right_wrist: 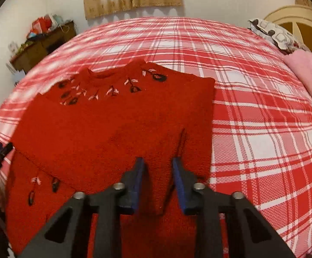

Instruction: Fold small clothes

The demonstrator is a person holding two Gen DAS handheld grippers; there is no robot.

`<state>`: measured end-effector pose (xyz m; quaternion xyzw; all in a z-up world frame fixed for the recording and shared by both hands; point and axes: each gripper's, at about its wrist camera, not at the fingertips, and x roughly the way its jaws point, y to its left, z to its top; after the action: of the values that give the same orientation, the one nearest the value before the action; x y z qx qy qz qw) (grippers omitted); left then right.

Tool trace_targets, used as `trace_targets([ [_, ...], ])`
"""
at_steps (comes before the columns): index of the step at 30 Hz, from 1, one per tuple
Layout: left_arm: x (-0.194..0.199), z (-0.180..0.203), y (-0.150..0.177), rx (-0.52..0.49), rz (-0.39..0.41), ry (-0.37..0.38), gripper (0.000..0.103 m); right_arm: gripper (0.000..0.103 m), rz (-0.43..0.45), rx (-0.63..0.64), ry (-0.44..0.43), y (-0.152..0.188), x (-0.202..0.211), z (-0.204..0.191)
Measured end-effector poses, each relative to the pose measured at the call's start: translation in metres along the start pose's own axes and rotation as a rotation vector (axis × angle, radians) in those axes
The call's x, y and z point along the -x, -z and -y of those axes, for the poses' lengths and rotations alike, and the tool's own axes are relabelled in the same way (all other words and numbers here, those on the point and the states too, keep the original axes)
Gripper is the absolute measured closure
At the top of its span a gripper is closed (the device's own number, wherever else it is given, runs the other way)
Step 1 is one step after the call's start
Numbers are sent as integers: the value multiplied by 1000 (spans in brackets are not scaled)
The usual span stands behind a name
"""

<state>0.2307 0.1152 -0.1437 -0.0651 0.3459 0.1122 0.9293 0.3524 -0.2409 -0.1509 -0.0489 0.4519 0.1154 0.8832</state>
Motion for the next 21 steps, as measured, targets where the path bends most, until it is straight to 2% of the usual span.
trace_targets([
  [2,-3,-3,2,19,-15,11,3,97,14,43,13,-2,7,-7],
  [8,-10,2,5,5,-56,20,1,97,188,65,137,-23,57,-1],
  [12,-11,3,5,-1,-61,13,0,97,148,53,184,-28,41,12],
  [15,-11,2,5,5,-65,11,0,94,8,75,123,-19,3,13],
  [16,-10,2,5,4,-61,9,0,92,-2,79,154,-16,-2,15],
  [19,-1,-2,1,20,-41,18,0,77,34,1,169,-12,6,33],
  [21,12,-7,-4,30,6,25,0,74,62,-32,208,-14,16,41],
])
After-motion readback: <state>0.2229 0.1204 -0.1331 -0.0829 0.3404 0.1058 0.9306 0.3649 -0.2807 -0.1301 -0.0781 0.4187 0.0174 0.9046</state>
